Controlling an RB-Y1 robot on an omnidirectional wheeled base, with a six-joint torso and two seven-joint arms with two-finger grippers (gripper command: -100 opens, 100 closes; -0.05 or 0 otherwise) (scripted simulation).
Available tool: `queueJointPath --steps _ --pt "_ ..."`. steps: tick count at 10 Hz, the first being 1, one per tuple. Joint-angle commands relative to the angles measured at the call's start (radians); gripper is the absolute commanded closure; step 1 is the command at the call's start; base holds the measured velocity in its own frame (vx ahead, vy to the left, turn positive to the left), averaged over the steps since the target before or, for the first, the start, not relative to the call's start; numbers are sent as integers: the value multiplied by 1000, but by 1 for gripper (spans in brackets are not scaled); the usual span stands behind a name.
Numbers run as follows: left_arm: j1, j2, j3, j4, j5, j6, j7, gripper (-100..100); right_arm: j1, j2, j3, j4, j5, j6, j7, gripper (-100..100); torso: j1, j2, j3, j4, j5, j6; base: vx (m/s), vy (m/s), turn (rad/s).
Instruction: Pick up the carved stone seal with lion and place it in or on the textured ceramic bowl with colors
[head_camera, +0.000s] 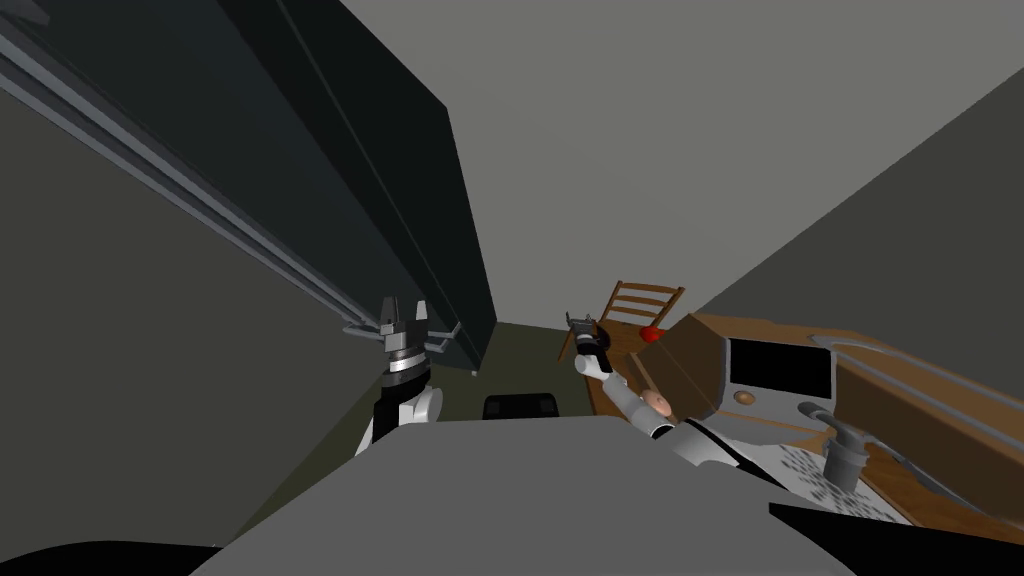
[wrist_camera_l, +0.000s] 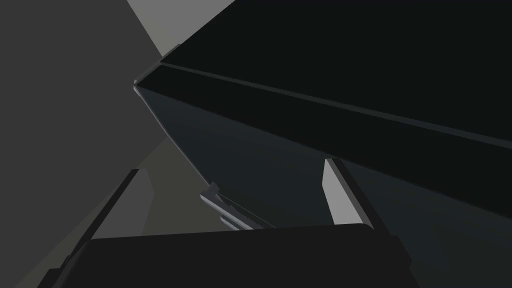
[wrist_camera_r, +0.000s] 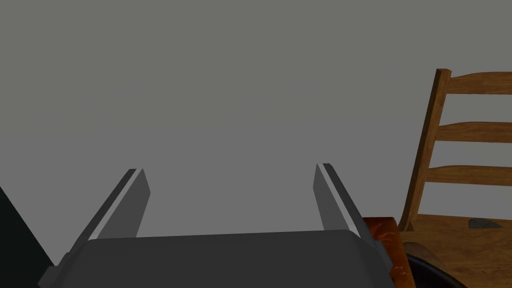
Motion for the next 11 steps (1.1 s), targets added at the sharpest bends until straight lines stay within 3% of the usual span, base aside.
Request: queueJointPath --steps 1,2,9,10,11 --pt "0 0 0 0 0 0 0 0 2 17 -50 -15 3 12 41 -100 0 0 0 0 0 0 -70 12 229" --pt "0 0 0 0 0 0 0 0 2 17 -70 -15 3 12 41 -100 0 0 0 0 0 1 -16 3 53" --pt "0 0 0 0 0 0 0 0 2 17 -70 -15 3 12 41 -100 -2 -4 -2 -1 0 1 -1 0 2" --pt "0 0 0 0 0 0 0 0 52 39 -68 -65 -39 -22 91 -100 -2 -4 -2 -1 0 1 -66 11 217" --pt "0 0 0 0 0 0 0 0 64 39 -68 -86 -39 -22 108 -100 -1 -1 -1 -1 0 1 -49 8 161"
